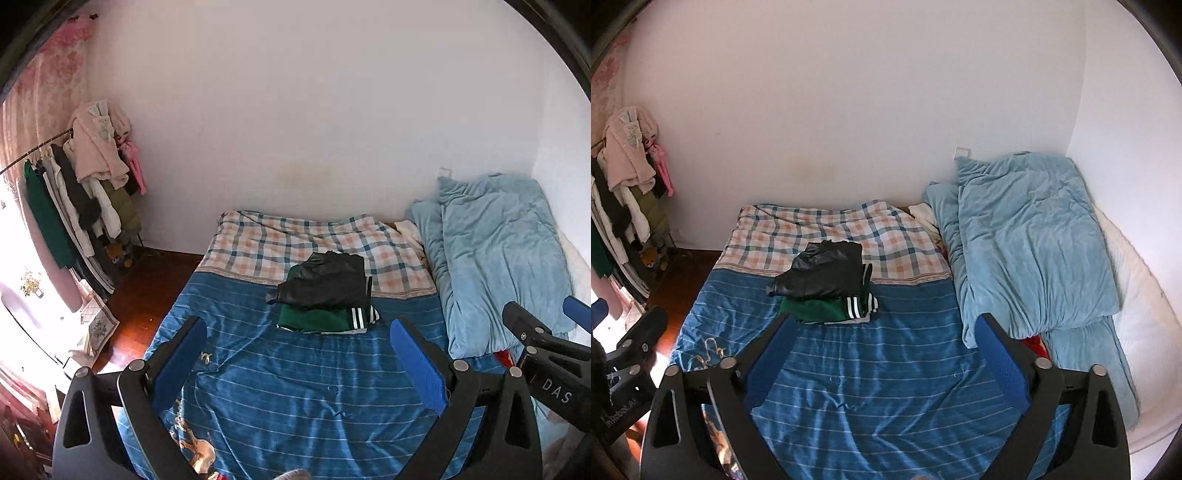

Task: Fold large clothes

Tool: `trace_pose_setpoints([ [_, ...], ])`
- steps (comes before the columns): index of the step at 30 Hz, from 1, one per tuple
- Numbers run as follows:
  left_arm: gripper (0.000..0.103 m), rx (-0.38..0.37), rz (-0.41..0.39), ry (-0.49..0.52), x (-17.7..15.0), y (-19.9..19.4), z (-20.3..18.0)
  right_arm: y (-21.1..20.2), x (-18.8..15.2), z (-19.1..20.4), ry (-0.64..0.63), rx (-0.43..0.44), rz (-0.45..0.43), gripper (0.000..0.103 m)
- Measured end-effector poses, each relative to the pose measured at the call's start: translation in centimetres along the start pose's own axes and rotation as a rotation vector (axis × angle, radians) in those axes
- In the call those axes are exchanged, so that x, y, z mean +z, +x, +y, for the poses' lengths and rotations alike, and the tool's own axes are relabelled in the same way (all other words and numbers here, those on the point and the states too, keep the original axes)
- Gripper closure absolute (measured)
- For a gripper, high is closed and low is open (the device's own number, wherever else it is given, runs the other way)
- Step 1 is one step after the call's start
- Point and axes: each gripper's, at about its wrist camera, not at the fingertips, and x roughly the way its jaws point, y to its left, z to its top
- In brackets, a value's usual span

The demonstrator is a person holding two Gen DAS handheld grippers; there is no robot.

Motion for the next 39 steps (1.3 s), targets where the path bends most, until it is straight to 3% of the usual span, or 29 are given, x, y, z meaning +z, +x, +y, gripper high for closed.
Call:
trace_pose_setpoints([
  [39,0.001,0.052,-0.04,-0.015,-0.4,-2.2,0.7,-1.6,0.1,-1.1,0.001,0.043,-0.039,0.003],
])
